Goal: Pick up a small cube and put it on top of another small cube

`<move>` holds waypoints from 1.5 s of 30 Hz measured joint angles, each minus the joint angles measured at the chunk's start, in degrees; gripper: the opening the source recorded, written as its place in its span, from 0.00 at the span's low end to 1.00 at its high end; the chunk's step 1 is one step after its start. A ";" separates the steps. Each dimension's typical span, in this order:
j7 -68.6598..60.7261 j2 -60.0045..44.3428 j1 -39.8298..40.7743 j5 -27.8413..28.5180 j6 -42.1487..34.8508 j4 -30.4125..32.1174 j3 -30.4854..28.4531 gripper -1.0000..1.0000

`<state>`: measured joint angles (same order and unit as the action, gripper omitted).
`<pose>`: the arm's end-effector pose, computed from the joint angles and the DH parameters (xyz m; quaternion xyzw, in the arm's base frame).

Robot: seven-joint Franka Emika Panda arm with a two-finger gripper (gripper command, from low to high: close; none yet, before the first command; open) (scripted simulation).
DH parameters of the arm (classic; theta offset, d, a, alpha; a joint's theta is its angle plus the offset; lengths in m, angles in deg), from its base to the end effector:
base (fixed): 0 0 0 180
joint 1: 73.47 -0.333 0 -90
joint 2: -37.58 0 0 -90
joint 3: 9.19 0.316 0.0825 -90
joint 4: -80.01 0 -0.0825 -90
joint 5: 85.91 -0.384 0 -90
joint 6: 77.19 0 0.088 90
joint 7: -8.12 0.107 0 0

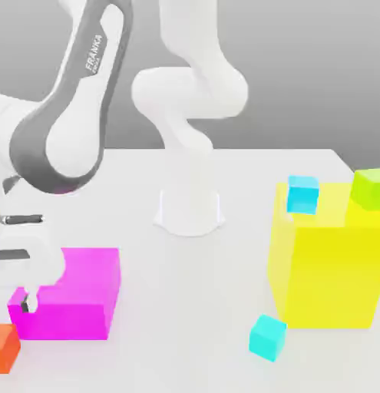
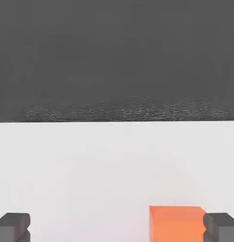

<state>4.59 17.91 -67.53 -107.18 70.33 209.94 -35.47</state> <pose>0.4489 -0.2950 0.2225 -0.9227 0.3845 -0.0171 0.0210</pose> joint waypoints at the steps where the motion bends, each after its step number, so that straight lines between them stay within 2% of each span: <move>1: -0.75 -1.60 0.66 0.47 0.74 0.04 -0.43 0.50; 5: -4.97 -9.72 4.85 -3.88 6.20 -1.65 3.71 0.50; 6: -5.81 -11.37 5.84 -5.00 7.39 -2.06 4.91 0.00; 12: -6.25 -12.19 6.34 -5.58 7.86 -2.27 5.51 0.00; 15: -4.20 -8.27 4.14 -2.68 5.11 -1.23 2.70 0.00; 17: -2.51 -4.36 2.12 0.38 2.08 -0.27 0.74 0.00; 28: -22.05 -5.15 -9.27 17.65 -12.52 -3.24 10.69 0.00; 45: -51.76 -5.15 -27.88 49.03 -24.70 -7.23 22.97 0.00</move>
<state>-47.17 12.75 -95.41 -58.15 45.63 202.70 -12.51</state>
